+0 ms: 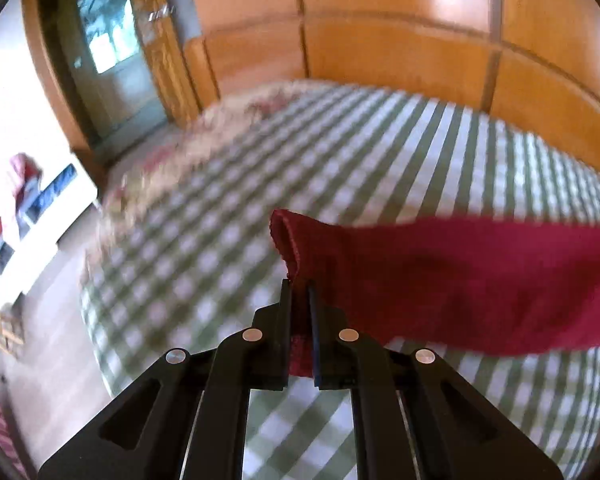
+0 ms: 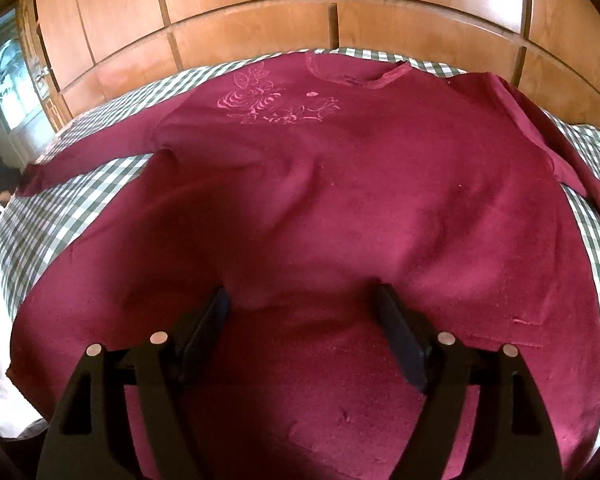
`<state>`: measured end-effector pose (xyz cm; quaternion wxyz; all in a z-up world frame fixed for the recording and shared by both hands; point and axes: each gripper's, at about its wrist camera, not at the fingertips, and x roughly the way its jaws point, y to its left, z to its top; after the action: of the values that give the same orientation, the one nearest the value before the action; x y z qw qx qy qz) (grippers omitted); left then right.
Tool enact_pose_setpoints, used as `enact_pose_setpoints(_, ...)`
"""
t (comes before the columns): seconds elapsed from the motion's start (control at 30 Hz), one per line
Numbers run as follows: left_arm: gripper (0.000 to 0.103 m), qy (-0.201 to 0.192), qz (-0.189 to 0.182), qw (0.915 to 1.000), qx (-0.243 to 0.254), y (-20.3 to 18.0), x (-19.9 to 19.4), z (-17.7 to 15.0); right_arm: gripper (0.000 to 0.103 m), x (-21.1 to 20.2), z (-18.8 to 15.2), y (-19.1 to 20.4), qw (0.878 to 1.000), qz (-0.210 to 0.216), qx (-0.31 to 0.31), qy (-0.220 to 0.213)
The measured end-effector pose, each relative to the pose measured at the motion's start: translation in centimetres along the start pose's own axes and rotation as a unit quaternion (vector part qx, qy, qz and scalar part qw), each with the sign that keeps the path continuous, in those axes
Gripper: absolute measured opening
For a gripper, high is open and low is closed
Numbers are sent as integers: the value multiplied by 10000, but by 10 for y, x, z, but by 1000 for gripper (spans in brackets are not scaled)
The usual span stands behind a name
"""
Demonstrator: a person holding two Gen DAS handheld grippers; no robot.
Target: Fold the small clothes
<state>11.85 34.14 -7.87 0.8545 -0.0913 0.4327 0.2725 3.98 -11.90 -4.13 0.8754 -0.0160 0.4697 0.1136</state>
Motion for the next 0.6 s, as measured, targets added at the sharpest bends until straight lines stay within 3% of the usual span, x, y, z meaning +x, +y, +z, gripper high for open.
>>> enact_pose_setpoints(0.1, 8, 147, -117, 9990, -398, 17, 7, -6, 77, 1, 0, 2, 10000, -32, -29, -23)
enact_pose_setpoints(0.17, 16, 206, -7, 9979, -609, 28, 6, -4, 78, 1, 0, 3, 10000, -41, -33, -45)
enact_pose_setpoints(0.2, 24, 270, -37, 9962, -829, 38, 3, -2, 78, 1, 0, 4, 10000, -50, -37, -56)
enact_pose_setpoints(0.27, 65, 227, -77, 9928, -1174, 53, -10, -1, 78, 1, -1, 4, 9999, -52, -50, -77)
enact_pose_setpoints(0.3, 66, 48, -301, 9900, -1375, 61, -23, -2, 79, 1, -2, 4, 9999, -56, -51, -92)
enact_pose_setpoints(0.37, 66, -97, -1141, 9835, -1398, 63, -44, -8, 79, 1, -4, 5, 9998, -78, -60, -146)
enact_pose_setpoints(0.43, 66, -32, -2093, 9738, -885, 44, -66, -22, 80, 1, -5, 6, 9997, -105, -87, -180)
enact_pose_setpoints(0.5, 64, 36, -2898, 9568, -226, 17, -88, -42, 80, 0, -5, 6, 9997, -104, -88, -195)
enact_pose_setpoints(0.57, 58, 252, -3655, 9291, 512, -19, -112, -72, 80, -2, -5, 4, 9998, -70, -72, -193)
enact_pose_setpoints(0.6, 57, 469, -4058, 9088, 844, -40, -122, -91, 80, -3, -5, 3, 9998, -30, -49, -177)
